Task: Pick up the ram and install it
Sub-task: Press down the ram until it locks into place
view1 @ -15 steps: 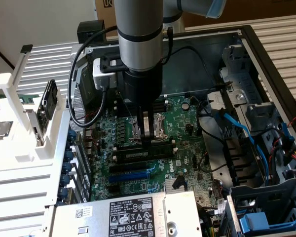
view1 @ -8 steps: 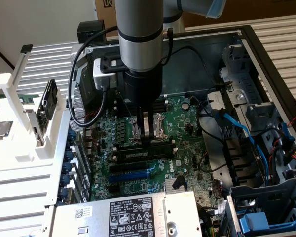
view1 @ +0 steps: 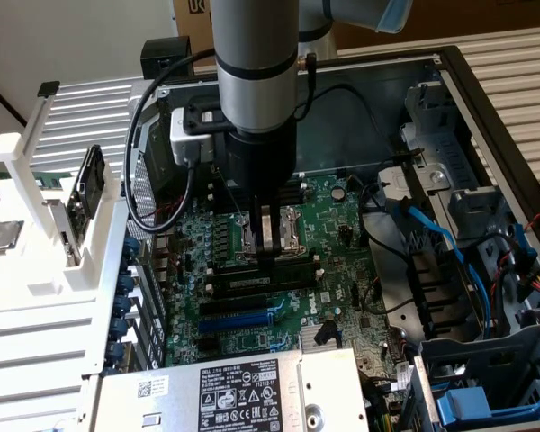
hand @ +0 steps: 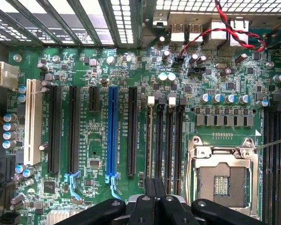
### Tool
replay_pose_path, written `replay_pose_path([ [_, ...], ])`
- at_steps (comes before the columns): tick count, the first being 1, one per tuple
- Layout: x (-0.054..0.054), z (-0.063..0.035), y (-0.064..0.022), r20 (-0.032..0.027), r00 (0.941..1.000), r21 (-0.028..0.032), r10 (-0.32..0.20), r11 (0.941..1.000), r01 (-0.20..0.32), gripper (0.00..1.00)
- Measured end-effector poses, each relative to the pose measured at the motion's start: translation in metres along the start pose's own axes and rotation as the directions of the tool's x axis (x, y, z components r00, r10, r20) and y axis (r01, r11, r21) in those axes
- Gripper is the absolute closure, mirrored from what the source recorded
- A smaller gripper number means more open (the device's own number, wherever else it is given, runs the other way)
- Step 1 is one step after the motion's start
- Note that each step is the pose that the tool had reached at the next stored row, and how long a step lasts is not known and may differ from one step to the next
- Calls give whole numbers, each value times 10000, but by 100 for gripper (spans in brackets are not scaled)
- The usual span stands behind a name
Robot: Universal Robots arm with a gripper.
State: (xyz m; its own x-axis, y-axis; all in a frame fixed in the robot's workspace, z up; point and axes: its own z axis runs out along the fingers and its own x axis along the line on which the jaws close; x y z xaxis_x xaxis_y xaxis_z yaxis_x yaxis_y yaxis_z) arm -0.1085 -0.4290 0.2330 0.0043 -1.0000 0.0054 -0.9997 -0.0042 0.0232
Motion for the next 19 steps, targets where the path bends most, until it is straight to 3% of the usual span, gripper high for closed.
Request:
replay_pose_path([
  [9,0,22,-4,34,10000,0,-1,10000,1,90],
  [19,29,23,-4,177,9998,1,-5,10000,5,90],
])
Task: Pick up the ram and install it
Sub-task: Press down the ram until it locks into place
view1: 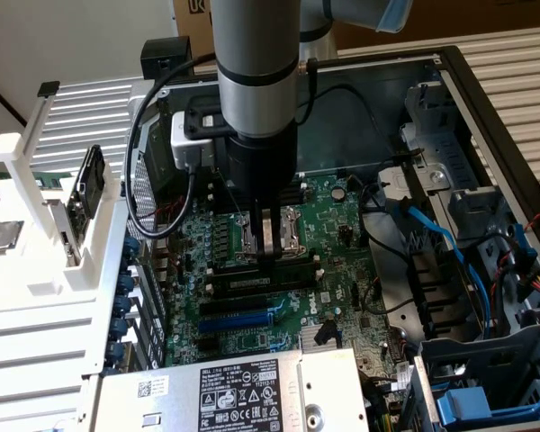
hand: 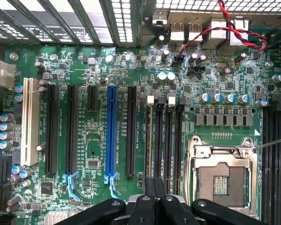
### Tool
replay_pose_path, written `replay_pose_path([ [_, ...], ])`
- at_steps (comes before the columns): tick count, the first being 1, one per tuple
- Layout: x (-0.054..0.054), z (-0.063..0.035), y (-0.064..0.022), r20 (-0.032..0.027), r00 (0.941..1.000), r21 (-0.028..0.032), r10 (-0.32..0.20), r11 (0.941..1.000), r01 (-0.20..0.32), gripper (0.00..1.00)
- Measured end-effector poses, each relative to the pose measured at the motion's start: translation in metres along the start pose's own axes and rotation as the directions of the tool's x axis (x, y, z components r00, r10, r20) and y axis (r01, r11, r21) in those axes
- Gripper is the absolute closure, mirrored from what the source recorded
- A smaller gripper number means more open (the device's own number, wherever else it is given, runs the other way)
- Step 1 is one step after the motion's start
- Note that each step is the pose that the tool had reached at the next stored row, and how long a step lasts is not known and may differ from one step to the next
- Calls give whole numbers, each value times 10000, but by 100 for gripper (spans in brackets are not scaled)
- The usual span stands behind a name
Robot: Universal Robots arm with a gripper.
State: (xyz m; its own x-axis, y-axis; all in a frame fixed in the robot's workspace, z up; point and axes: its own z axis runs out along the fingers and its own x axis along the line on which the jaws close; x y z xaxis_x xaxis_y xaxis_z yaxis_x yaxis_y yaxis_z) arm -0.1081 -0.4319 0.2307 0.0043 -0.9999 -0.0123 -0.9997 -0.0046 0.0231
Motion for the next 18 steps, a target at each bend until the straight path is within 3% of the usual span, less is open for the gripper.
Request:
replay_pose_path([
  [18,35,-1,0,154,9999,1,-4,10000,4,90],
])
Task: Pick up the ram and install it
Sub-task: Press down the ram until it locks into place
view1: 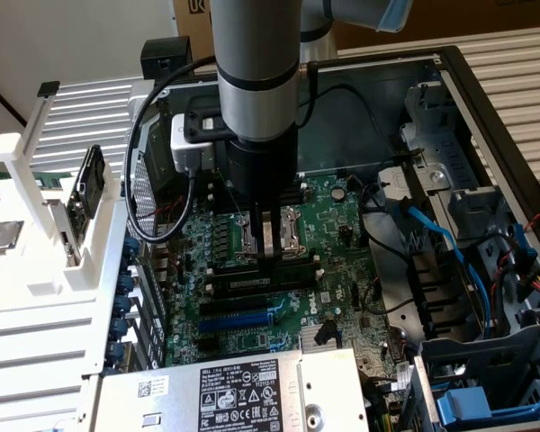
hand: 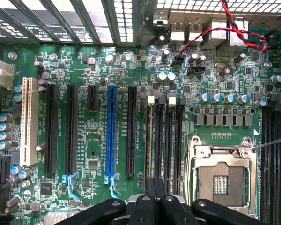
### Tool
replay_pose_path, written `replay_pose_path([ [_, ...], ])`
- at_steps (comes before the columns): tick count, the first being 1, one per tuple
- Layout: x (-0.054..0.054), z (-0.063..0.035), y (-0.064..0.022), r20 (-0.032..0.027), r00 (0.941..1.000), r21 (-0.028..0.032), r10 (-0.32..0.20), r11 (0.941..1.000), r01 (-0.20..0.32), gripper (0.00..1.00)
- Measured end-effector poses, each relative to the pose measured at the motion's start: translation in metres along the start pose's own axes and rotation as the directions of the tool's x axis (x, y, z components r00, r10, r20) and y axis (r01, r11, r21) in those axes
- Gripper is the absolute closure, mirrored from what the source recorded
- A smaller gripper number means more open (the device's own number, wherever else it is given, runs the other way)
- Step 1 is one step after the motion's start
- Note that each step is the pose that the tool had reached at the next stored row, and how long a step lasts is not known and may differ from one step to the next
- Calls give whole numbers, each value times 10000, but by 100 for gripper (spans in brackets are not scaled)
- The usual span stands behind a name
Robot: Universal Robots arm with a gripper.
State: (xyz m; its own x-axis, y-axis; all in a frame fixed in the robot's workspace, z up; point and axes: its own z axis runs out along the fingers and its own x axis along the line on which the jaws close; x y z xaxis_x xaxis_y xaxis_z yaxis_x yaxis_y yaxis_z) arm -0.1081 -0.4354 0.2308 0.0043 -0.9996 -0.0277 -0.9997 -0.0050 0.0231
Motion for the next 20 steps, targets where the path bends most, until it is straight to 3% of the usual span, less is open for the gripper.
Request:
replay_pose_path([
  [6,7,0,0,43,10000,0,-1,10000,1,90],
  [20,12,15,0,64,10000,-1,-1,10000,1,90],
])
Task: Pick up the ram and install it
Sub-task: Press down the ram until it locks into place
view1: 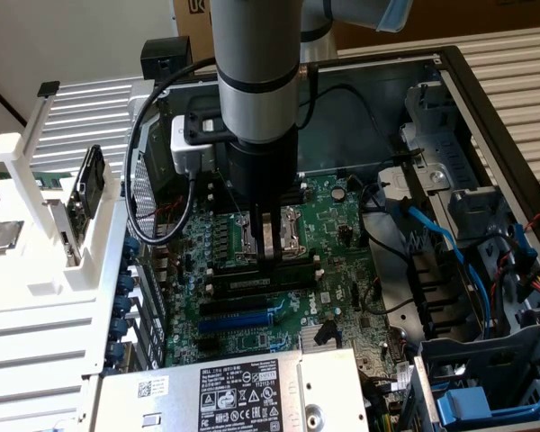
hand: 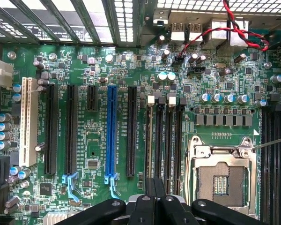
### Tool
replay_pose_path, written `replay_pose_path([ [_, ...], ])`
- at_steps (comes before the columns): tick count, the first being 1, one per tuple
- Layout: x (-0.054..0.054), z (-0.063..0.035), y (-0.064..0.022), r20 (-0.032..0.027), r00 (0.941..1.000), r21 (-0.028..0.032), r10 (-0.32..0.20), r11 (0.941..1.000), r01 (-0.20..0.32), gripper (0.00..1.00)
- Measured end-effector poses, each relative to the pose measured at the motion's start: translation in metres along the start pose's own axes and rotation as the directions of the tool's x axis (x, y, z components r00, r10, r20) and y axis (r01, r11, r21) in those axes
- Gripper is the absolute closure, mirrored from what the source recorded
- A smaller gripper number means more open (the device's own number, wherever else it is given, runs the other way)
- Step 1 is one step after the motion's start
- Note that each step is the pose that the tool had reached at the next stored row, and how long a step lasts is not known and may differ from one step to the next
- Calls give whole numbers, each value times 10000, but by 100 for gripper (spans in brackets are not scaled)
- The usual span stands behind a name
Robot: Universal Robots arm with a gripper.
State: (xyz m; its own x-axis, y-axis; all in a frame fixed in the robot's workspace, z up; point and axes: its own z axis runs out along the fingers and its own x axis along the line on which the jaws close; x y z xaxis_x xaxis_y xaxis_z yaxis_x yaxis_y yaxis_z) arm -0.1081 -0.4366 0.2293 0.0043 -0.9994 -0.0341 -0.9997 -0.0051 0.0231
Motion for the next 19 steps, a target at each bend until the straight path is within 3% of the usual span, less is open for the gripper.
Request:
replay_pose_path([
  [19,11,10,19,103,9999,1,-2,10000,2,90],
])
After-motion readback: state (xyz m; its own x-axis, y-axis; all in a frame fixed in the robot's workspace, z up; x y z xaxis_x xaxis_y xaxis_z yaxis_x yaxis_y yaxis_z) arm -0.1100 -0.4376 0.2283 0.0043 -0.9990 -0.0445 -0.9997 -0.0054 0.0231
